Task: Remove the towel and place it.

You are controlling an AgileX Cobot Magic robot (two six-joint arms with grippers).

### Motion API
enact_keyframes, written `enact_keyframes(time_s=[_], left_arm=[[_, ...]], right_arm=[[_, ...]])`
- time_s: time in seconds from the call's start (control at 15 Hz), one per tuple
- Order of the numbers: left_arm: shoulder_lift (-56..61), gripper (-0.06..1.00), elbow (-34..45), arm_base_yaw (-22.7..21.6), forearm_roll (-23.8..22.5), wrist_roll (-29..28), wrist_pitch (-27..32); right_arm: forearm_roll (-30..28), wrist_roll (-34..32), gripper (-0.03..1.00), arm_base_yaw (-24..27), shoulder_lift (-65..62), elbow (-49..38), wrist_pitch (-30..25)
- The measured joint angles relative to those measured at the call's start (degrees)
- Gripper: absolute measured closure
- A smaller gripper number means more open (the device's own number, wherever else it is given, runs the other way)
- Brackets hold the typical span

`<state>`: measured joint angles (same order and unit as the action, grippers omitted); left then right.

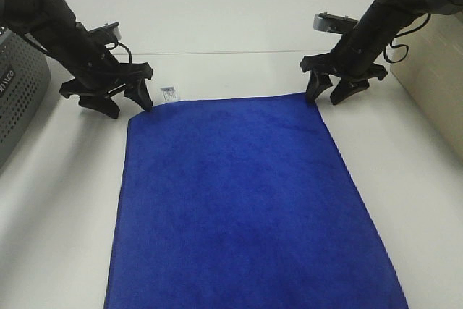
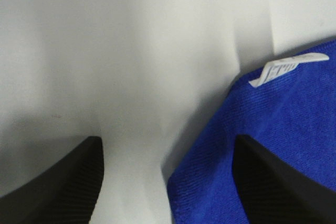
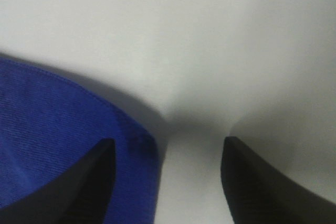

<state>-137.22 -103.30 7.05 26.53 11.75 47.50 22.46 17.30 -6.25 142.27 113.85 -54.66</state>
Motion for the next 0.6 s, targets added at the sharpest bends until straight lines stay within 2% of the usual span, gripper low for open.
enact_keyframes(time_s=[0.47, 0.6], left_arm=[[-0.23, 0.29, 0.00, 2.58, 3.38, 1.66, -1.26], [-0.40, 0.30, 0.00, 2.98, 4.87, 2.06, -1.49]], right_arm=[[6.70, 1.49, 0.40, -1.32, 1.03, 0.17, 0.63], [6.93, 2.12, 0.40, -2.98, 1.15, 0.17, 1.32]])
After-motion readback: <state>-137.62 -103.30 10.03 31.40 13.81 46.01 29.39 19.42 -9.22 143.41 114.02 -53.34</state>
